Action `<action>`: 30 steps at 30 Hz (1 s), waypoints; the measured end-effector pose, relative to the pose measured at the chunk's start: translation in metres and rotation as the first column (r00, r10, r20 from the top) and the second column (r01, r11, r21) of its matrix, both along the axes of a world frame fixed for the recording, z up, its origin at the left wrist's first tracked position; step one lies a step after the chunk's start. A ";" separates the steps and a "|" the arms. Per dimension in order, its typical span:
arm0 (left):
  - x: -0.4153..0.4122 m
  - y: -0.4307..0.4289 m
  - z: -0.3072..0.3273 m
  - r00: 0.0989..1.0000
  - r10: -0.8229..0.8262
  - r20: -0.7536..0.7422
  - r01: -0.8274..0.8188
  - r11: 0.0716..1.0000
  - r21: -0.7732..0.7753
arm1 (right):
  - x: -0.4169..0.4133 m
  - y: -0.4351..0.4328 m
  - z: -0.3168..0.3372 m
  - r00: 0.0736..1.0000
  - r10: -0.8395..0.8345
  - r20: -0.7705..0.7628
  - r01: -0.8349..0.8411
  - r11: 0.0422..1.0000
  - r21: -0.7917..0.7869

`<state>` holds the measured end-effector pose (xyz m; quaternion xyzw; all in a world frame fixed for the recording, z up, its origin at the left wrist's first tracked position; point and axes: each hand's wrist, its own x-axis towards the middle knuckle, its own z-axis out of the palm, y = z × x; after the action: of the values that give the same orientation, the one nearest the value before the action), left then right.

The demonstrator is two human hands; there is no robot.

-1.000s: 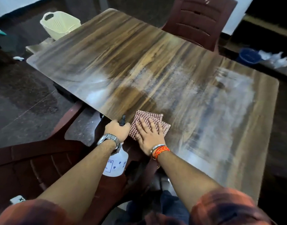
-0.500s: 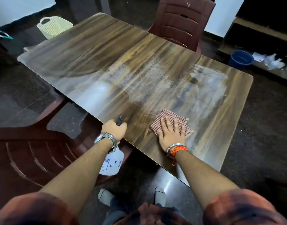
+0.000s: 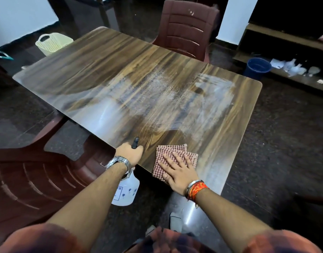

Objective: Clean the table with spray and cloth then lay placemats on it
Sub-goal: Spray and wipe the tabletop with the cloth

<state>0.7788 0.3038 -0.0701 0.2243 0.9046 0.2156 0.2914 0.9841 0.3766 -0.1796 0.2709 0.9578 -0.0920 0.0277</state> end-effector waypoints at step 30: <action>0.124 0.162 -0.002 0.977 0.176 0.119 -0.159 0.977 -0.144 | 0.050 0.236 0.004 0.963 -0.252 0.091 0.262 0.957 -0.123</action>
<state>0.9032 0.4661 -0.0719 0.1124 0.9117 0.1928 0.3450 1.0345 0.6128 -0.1756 0.3940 0.9044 -0.1487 0.0692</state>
